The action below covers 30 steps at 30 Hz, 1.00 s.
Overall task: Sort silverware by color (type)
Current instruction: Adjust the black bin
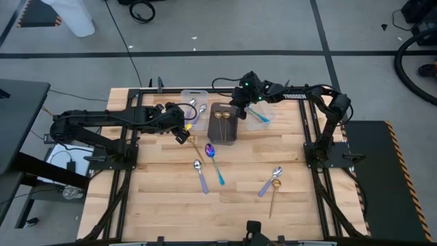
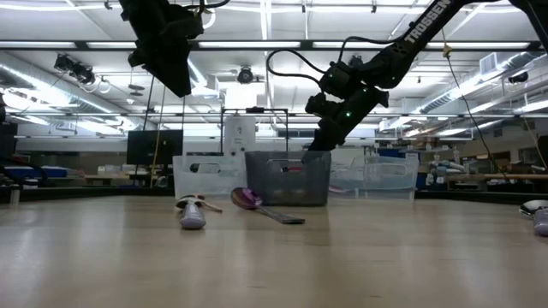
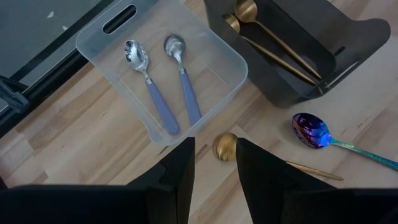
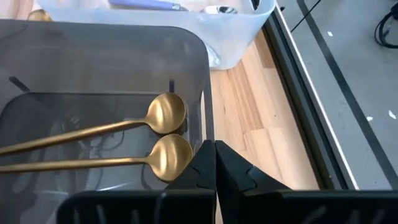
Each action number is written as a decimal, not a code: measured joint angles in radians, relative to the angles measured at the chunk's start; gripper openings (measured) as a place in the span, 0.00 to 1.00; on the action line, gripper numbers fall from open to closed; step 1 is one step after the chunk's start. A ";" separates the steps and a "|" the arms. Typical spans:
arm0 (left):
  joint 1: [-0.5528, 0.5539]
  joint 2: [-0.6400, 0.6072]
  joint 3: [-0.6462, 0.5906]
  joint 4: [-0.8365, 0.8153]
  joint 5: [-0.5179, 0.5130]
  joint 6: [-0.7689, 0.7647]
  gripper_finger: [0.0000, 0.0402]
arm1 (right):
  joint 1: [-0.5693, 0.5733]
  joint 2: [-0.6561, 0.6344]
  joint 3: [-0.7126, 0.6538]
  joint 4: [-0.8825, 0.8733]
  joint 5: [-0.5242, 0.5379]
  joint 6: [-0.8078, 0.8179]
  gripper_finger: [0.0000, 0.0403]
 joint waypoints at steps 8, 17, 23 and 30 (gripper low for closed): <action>0.000 0.000 0.000 0.000 0.000 0.000 0.31 | 0.000 0.000 0.000 0.078 0.099 0.053 0.03; 0.000 0.000 0.000 0.000 0.000 0.000 0.31 | 0.000 0.000 0.000 0.169 0.137 0.051 0.03; 0.000 0.000 0.000 0.000 0.000 -0.001 0.31 | 0.000 0.000 0.000 0.168 0.134 0.051 0.03; 0.000 0.000 0.000 0.000 0.000 -0.001 0.31 | 0.021 0.000 0.000 0.175 0.194 0.001 0.11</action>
